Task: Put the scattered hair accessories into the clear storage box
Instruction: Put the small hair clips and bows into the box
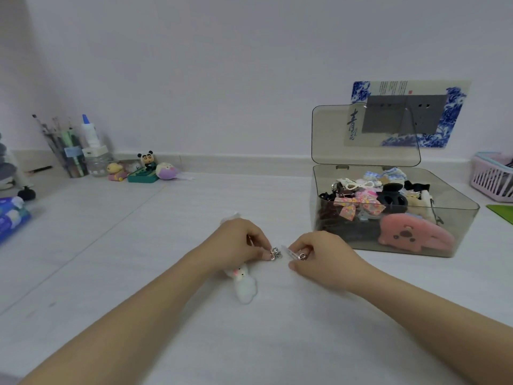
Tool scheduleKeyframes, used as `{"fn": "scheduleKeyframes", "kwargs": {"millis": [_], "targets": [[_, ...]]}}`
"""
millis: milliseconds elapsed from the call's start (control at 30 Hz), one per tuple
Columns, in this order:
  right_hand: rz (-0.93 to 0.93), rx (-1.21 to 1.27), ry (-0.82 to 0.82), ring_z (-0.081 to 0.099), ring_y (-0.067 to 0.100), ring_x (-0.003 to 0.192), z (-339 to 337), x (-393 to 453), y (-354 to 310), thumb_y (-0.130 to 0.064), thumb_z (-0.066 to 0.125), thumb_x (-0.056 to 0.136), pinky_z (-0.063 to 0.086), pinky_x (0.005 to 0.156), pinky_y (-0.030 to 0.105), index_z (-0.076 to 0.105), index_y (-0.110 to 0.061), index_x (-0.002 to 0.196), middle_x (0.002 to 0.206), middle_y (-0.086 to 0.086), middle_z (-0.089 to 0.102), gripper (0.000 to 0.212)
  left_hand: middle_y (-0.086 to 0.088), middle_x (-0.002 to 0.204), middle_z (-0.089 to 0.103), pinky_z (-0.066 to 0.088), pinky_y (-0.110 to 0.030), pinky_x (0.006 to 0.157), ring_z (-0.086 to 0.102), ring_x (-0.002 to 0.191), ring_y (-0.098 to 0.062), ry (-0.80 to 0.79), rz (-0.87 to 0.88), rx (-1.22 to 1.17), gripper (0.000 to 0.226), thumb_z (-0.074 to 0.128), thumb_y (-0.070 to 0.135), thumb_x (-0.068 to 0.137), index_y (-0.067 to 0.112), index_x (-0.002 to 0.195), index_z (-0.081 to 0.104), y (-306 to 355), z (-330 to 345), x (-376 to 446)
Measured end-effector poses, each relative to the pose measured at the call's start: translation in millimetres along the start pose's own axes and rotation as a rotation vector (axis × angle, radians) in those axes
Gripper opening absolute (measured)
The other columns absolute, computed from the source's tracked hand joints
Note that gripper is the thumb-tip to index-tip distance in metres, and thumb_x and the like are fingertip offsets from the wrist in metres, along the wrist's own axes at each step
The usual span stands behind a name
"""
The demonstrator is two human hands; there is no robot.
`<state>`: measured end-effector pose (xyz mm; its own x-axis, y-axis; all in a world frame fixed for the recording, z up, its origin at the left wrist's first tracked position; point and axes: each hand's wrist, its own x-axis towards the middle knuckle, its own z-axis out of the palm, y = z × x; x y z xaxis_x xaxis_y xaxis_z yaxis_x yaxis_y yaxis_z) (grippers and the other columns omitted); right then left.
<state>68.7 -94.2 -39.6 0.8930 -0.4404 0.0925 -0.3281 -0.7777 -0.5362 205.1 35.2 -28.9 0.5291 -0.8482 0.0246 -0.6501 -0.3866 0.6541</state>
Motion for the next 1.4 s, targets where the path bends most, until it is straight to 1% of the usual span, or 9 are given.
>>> {"fn": "scheduleKeyframes", "kwargs": {"millis": [100, 200, 367, 567, 700, 867, 1100, 1300, 1400], "targets": [[0.041, 0.123, -0.006, 0.049, -0.001, 0.059, 0.4, 4.1, 1.5, -0.019, 0.063, 0.081, 0.038, 0.049, 0.007, 0.065, -0.025, 0.084, 0.070, -0.013, 0.054, 0.007, 0.004, 0.068, 0.060, 0.044, -0.021, 0.043, 0.050, 0.047, -0.001, -0.023, -0.065, -0.105, 0.013, 0.080, 0.021, 0.070, 0.016, 0.073, 0.069, -0.9, 0.8, -1.1], [0.154, 0.361, 0.007, 0.050, 0.003, 0.050, -0.4, 6.1, -0.2, -0.018, 0.061, 0.084, 0.036, 0.048, 0.016, 0.058, -0.021, 0.072, 0.071, -0.002, 0.061, 0.013, -0.002, 0.070, 0.063, 0.044, -0.028, 0.063, 0.054, 0.062, -0.010, 0.054, -0.031, -0.181, 0.013, 0.082, 0.018, 0.067, 0.018, 0.067, 0.069, 0.0, -4.5, -0.3], [0.402, 1.131, -0.231, 0.056, 0.016, 0.046, -4.0, 6.8, -13.1, 0.002, 0.035, 0.090, 0.032, 0.050, 0.026, 0.055, 0.000, 0.085, 0.073, 0.016, 0.068, 0.020, 0.002, 0.069, 0.071, 0.047, -0.018, 0.068, 0.061, 0.067, -0.008, 0.047, 0.121, -0.317, 0.011, 0.080, 0.008, 0.069, 0.017, 0.068, 0.072, 16.9, -11.2, -7.9], [0.583, 1.671, -0.470, 0.071, 0.029, 0.062, 2.9, 4.0, -15.0, -0.031, 0.025, 0.100, 0.054, 0.049, 0.024, 0.058, 0.005, 0.092, 0.086, 0.024, 0.067, 0.049, 0.005, 0.070, 0.073, 0.045, -0.008, 0.062, 0.060, 0.061, 0.003, 0.069, 0.158, -0.195, 0.006, 0.076, 0.014, 0.074, 0.016, 0.079, 0.076, 25.5, -11.6, -6.4], [0.558, 1.659, -0.391, 0.069, 0.027, 0.058, 3.5, 5.7, -11.8, -0.027, 0.031, 0.099, 0.053, 0.046, 0.022, 0.059, 0.005, 0.098, 0.079, 0.023, 0.068, 0.042, 0.017, 0.075, 0.068, 0.043, -0.007, 0.062, 0.059, 0.063, 0.009, 0.163, 0.081, -0.116, 0.008, 0.072, 0.017, 0.079, 0.017, 0.086, 0.076, 12.6, -25.3, 5.3], [0.490, 1.564, -0.268, 0.061, 0.027, 0.074, 4.9, 8.7, -10.8, -0.016, 0.036, 0.098, 0.053, 0.046, 0.022, 0.062, 0.003, 0.093, 0.085, 0.021, 0.062, 0.032, 0.012, 0.091, 0.059, 0.041, -0.016, 0.072, 0.056, 0.084, -0.008, 0.101, -0.040, 0.161, 0.020, 0.074, 0.024, 0.075, 0.025, 0.095, 0.072, -18.1, -23.4, 11.1], [0.491, 1.577, -0.276, 0.060, 0.028, 0.082, 6.7, 9.4, -12.5, -0.015, 0.037, 0.098, 0.057, 0.050, 0.026, 0.059, 0.006, 0.102, 0.097, 0.021, 0.057, 0.031, 0.014, 0.079, 0.052, 0.037, -0.005, 0.059, 0.052, 0.072, -0.007, 0.119, 0.006, 0.204, 0.008, 0.071, 0.022, 0.079, 0.021, 0.087, 0.073, -26.3, -18.1, 16.4], [0.529, 1.597, -0.312, 0.058, 0.029, 0.083, 4.7, 7.7, -16.5, -0.018, 0.039, 0.098, 0.059, 0.055, 0.030, 0.056, 0.008, 0.102, 0.089, 0.020, 0.056, 0.031, 0.010, 0.079, 0.063, 0.038, -0.015, 0.063, 0.049, 0.068, -0.005, 0.237, 0.164, -0.136, 0.007, 0.072, 0.036, 0.075, 0.033, 0.079, 0.077, -9.9, -18.2, 10.2], [0.545, 1.679, -0.347, 0.057, 0.029, 0.087, 3.2, 7.9, -16.6, -0.023, 0.035, 0.098, 0.059, 0.064, 0.033, 0.054, 0.009, 0.106, 0.088, 0.019, 0.058, 0.038, 0.009, 0.080, 0.061, 0.040, -0.015, 0.065, 0.053, 0.072, -0.008, 0.160, 0.252, -0.243, 0.013, 0.074, 0.028, 0.075, 0.040, 0.080, 0.076, 4.1, -12.4, 4.4]]}}
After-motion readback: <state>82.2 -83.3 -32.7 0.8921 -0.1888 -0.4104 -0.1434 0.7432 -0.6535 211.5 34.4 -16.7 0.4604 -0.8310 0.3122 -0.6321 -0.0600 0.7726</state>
